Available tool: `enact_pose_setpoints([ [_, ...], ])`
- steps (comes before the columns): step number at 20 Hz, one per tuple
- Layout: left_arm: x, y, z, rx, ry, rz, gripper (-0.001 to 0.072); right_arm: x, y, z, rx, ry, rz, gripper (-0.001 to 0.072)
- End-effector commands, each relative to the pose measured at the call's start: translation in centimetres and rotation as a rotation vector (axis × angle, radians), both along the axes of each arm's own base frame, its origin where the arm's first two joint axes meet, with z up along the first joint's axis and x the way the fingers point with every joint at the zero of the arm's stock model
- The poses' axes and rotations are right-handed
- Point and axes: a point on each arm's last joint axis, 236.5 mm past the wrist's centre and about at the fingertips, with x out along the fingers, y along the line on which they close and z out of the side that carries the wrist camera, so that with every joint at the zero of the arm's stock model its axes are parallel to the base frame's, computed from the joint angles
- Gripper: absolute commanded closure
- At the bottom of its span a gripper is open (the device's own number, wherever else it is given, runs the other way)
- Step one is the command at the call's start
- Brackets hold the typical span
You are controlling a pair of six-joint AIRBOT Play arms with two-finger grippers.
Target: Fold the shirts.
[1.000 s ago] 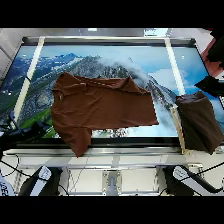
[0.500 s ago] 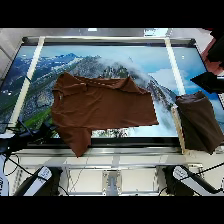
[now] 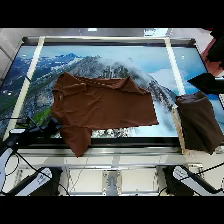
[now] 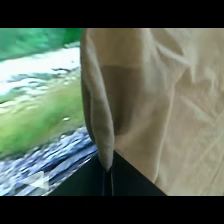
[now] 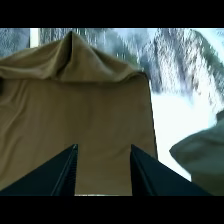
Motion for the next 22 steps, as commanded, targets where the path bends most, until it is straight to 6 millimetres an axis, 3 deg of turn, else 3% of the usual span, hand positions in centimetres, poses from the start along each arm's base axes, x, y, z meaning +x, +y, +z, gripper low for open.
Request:
enact_pose_setpoints([
  [1, 0.7, -0.7, 0.5, -0.035, -0.018, 0.007, 0.0697, -4.2, 1.9, -6.2, 0.117, 0.249, 0.004, 0.0321],
  [4, 0.9, -1.7, 1.6, -0.070, -0.033, -0.043, 0.0697, -10.1, 5.3, -14.4, 0.280, 0.499, -0.068, 0.0321],
  [6, 1.4, -2.0, 2.5, -0.082, -0.051, -0.071, 0.0697, -13.1, 8.4, -18.1, 0.419, 0.592, -0.156, 0.0321],
  [8, 2.1, -1.8, 3.3, -0.078, -0.073, -0.084, 0.0697, -12.3, 10.6, -19.0, 0.597, 0.531, -0.270, 0.0321],
  [11, 2.9, -1.7, 4.2, -0.080, -0.098, -0.089, 0.0697, -11.5, 12.0, -20.6, 0.746, 0.502, -0.425, 0.0321],
  [13, 3.0, -1.9, 4.5, -0.085, -0.110, -0.105, 0.0697, -11.9, 12.3, -23.2, 0.698, 0.511, -0.490, 0.0321],
  [15, 2.8, -2.2, 4.6, -0.094, -0.108, -0.117, 0.0697, -10.8, 11.9, -24.8, 0.682, 0.462, -0.611, 0.0321],
  [18, 2.8, -2.3, 4.7, -0.099, -0.107, -0.121, 0.0697, -9.2, 11.2, -25.8, 0.637, 0.389, -0.736, 0.0321],
  [22, 2.7, -2.3, 4.7, -0.099, -0.107, -0.121, 0.0697, -8.7, 11.3, -26.4, 0.577, 0.345, -0.808, 0.0323],
])
